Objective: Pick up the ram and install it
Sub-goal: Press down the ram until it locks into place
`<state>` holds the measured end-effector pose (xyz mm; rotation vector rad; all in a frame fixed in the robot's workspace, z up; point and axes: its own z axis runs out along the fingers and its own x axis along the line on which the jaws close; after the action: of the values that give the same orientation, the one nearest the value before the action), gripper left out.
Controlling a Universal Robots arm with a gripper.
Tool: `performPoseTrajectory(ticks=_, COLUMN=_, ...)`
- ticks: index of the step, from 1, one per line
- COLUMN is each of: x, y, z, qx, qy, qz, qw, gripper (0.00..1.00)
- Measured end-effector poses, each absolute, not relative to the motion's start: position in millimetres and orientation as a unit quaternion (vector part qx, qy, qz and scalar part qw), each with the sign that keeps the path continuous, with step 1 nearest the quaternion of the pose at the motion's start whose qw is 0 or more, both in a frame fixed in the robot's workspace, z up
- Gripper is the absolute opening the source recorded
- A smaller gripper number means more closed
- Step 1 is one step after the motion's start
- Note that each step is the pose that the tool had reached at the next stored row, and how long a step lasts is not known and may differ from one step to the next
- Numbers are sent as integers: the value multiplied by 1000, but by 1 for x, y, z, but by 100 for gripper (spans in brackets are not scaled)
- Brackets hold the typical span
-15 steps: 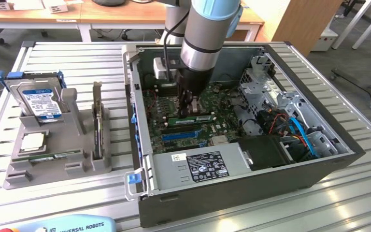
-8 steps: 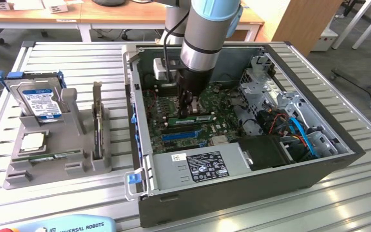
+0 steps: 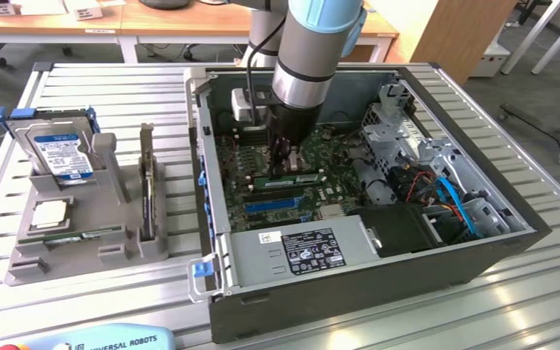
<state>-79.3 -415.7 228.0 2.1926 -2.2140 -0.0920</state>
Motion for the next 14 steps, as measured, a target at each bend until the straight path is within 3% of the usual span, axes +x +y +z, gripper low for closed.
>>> performPoseTrajectory(ticks=14, x=-79, y=-416, z=226, qx=703, qy=-710, qz=-30, qw=12, gripper=10)
